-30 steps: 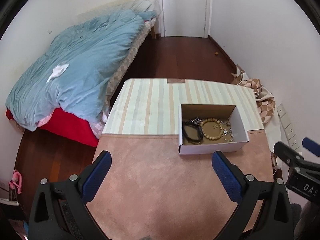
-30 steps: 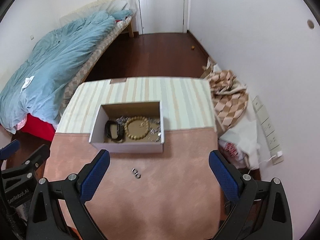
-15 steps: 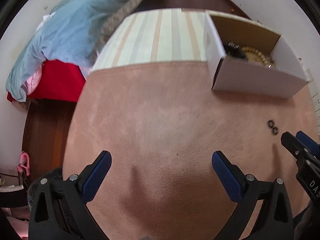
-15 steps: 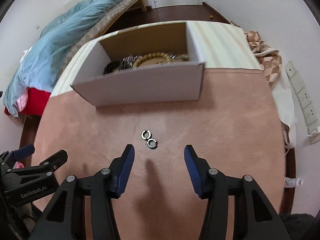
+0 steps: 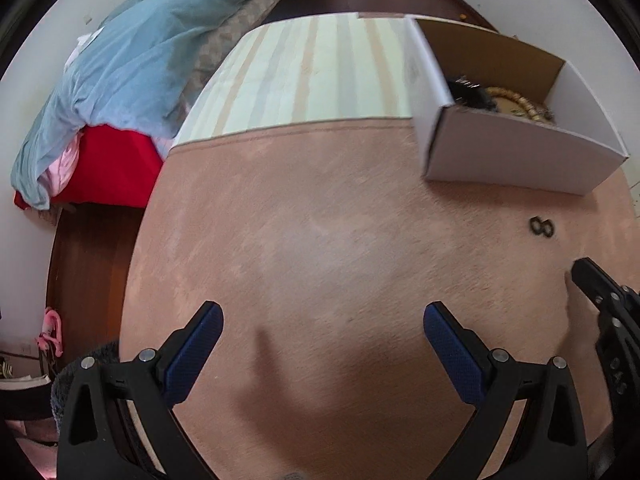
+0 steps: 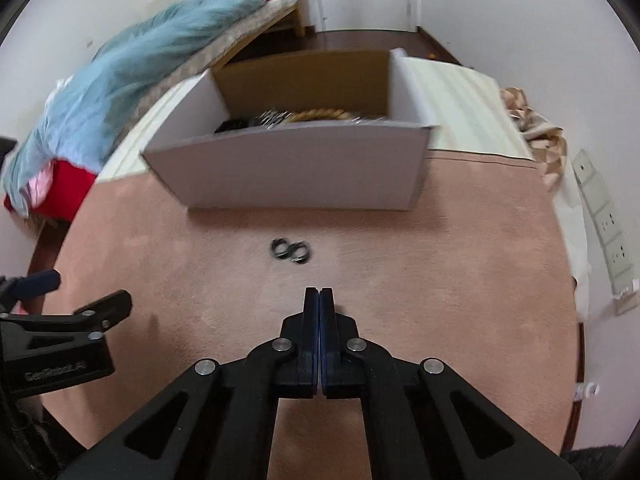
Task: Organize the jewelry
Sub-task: 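Move the right tool to the two black rings and close on them, then lift the black rings with the right tool over the white box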
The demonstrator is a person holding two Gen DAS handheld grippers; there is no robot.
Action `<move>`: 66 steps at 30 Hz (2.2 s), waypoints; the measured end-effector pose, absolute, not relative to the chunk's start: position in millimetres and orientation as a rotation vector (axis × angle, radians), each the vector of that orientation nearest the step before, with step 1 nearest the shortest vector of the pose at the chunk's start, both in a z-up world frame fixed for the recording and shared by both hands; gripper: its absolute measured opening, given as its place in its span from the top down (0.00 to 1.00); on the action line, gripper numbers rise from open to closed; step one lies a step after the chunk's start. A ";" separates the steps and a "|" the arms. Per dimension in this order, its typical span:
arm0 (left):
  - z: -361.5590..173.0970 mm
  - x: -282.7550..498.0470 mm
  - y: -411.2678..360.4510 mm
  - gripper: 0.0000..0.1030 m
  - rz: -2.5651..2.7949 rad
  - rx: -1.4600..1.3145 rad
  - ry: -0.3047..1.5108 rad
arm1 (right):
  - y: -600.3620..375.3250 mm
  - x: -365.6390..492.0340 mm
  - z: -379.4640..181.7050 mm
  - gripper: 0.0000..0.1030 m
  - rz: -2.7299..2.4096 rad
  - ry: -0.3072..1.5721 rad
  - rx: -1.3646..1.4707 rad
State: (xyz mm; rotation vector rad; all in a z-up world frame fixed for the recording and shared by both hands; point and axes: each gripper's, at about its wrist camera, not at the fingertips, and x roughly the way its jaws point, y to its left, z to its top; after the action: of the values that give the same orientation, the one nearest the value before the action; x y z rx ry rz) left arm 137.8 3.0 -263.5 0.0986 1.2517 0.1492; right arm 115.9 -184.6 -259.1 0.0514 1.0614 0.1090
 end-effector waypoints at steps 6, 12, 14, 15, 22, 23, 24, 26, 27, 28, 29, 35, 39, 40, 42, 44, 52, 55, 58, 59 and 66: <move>-261.1 149.6 -25.2 0.00 0.102 0.104 1.245 | -221.7 122.2 -251.0 0.99 0.159 1.100 0.242; -264.6 150.5 -13.8 0.00 0.158 0.134 1.248 | -212.5 147.6 -264.7 0.99 0.209 1.101 0.281; -267.5 149.6 -5.0 0.00 0.180 0.130 1.257 | -199.8 151.8 -268.1 0.99 0.220 1.098 0.244; -268.4 148.4 -0.6 0.00 0.191 0.127 1.261 | -191.5 153.8 -269.1 0.99 0.230 1.097 0.218; -273.7 149.8 10.5 0.00 0.206 0.117 1.276 | -172.4 156.8 -273.2 0.99 0.206 1.114 0.077; -274.2 149.4 9.8 0.00 0.203 0.116 1.278 | -174.2 156.2 -273.4 0.99 0.216 1.132 0.083; -275.2 149.5 9.9 0.00 0.196 0.113 1.281 | -178.6 152.9 -273.0 0.99 0.235 1.148 0.100; -275.6 147.9 8.4 0.00 0.192 0.114 1.282 | -183.2 146.8 -270.5 0.99 0.247 1.160 0.096; -276.4 147.4 7.8 0.00 0.189 0.114 1.283 | -186.0 144.5 -268.6 0.99 0.246 1.150 0.099; -277.0 147.1 7.3 0.00 0.186 0.110 1.285 | -187.9 143.9 -267.0 0.97 0.252 1.144 0.104; -277.0 146.6 5.7 0.00 0.186 0.108 1.286 | -187.3 144.3 -265.8 0.92 0.255 1.137 0.096; -274.0 143.5 8.4 0.00 0.219 0.146 1.261 | -168.1 151.3 -274.7 0.42 0.286 1.117 -0.014; -276.2 144.3 22.5 0.00 0.250 0.134 1.270 | -154.1 152.2 -277.0 0.70 0.313 1.070 -0.105; -277.0 144.3 25.2 0.00 0.256 0.129 1.273 | -151.4 152.0 -277.4 0.77 0.322 1.065 -0.121; -278.4 144.8 29.2 0.00 0.262 0.121 1.278 | -144.0 150.5 -278.9 0.87 0.328 1.048 -0.181; -278.6 145.2 30.6 0.00 0.264 0.120 1.277 | -142.0 148.4 -278.4 0.88 0.342 1.043 -0.194; -269.7 152.5 9.0 0.00 0.209 0.069 1.267 | -189.0 135.0 -265.0 0.88 0.228 1.051 -0.026; -265.2 159.8 -17.4 0.00 0.145 0.046 1.242 | -218.2 128.0 -258.9 0.88 0.135 1.033 0.029; -267.7 171.1 -46.9 0.00 0.074 0.031 1.241 | -243.6 126.9 -258.7 0.88 0.046 1.034 0.071; -269.7 173.4 -52.6 0.01 0.060 0.029 1.246 | -253.4 125.8 -259.3 0.88 0.013 1.033 0.088; -278.9 185.0 -95.6 0.30 -0.033 0.069 1.228 | -285.3 121.2 -258.3 0.88 -0.073 1.029 0.155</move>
State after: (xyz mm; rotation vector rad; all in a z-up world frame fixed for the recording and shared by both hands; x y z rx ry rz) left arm 185.0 -95.6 -278.9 0.0692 1.2276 -0.0325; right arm 121.2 -285.3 -258.3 0.1545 1.0290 -0.0729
